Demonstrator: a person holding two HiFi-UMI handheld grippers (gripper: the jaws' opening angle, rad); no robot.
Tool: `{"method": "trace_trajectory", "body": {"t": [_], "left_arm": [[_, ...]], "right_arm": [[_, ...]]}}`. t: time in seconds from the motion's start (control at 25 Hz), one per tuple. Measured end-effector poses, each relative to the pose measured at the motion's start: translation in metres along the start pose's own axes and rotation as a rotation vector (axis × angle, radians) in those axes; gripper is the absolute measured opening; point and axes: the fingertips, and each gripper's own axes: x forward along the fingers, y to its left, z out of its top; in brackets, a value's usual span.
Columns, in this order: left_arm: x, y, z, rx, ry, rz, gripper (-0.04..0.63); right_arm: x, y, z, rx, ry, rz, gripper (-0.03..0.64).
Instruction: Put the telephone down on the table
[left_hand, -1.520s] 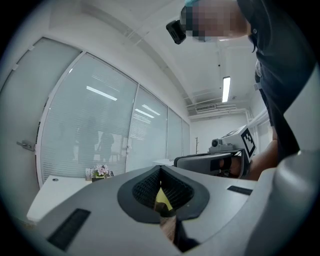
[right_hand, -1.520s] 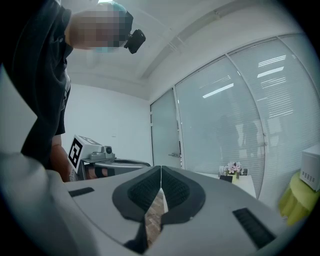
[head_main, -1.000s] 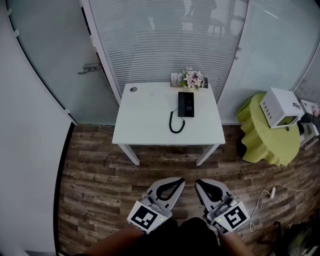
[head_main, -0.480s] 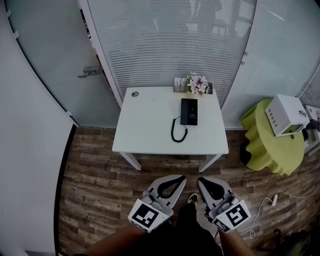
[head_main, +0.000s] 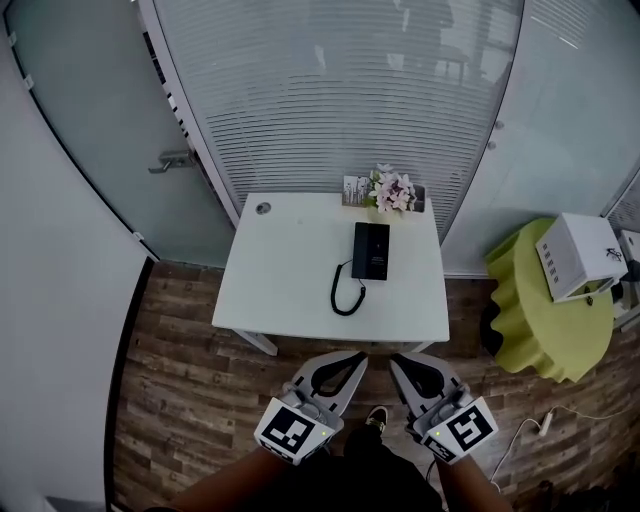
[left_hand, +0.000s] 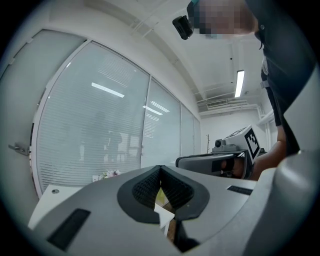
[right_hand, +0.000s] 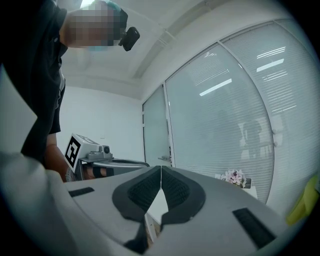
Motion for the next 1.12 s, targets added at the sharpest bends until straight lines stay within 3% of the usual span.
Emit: {"method": "trace_trajectory", "body": {"t": [0.6,1.12], "left_arm": [[0.098,0.016,-0.003,-0.001,0.022,0.105,0.009],[0.134,0.057,-0.008,-0.02,0.033,0.14,0.008]], "right_arm": [[0.006,-0.108,-0.011,0.016,0.028,0.078,0.023],[0.041,-0.15,-0.02,0.009,0.057,0.094,0.023]]}}
